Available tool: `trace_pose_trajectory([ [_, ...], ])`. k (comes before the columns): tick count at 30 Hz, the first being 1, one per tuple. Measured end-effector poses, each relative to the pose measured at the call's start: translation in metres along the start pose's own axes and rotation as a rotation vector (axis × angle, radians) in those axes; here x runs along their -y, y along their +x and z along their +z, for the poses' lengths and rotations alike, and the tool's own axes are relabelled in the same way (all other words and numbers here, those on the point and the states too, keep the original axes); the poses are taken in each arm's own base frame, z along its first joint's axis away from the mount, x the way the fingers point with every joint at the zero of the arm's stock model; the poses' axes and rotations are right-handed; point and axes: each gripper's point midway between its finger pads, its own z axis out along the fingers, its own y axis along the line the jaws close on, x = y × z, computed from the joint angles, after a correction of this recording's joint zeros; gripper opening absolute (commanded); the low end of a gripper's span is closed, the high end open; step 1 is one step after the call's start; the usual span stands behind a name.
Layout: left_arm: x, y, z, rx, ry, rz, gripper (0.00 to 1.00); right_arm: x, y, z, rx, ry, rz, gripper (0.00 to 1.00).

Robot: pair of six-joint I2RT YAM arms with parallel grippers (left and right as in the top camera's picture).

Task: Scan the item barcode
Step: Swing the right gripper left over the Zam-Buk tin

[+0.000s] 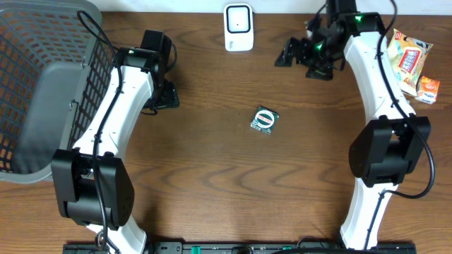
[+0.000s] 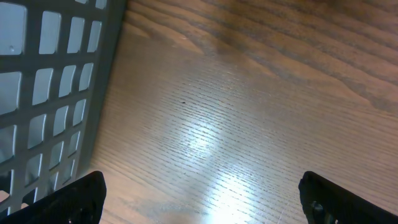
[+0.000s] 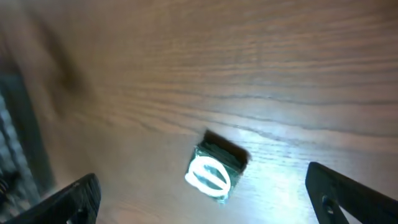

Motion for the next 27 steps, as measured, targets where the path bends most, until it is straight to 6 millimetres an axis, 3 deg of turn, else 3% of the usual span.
trace_pose_trajectory([
  [8,0.000,0.000,0.000,0.000,0.000,0.000,0.98,-0.030,0.029,0.021,-0.079,0.076,-0.357,0.99],
  [19,0.000,0.000,0.000,0.000,0.000,0.000,0.98,-0.049,0.034,0.034,-0.080,0.107,-0.541,0.99],
  [27,0.000,0.000,0.000,0.000,0.000,0.000,0.98,-0.056,0.038,0.064,-0.110,0.129,-0.651,0.99],
])
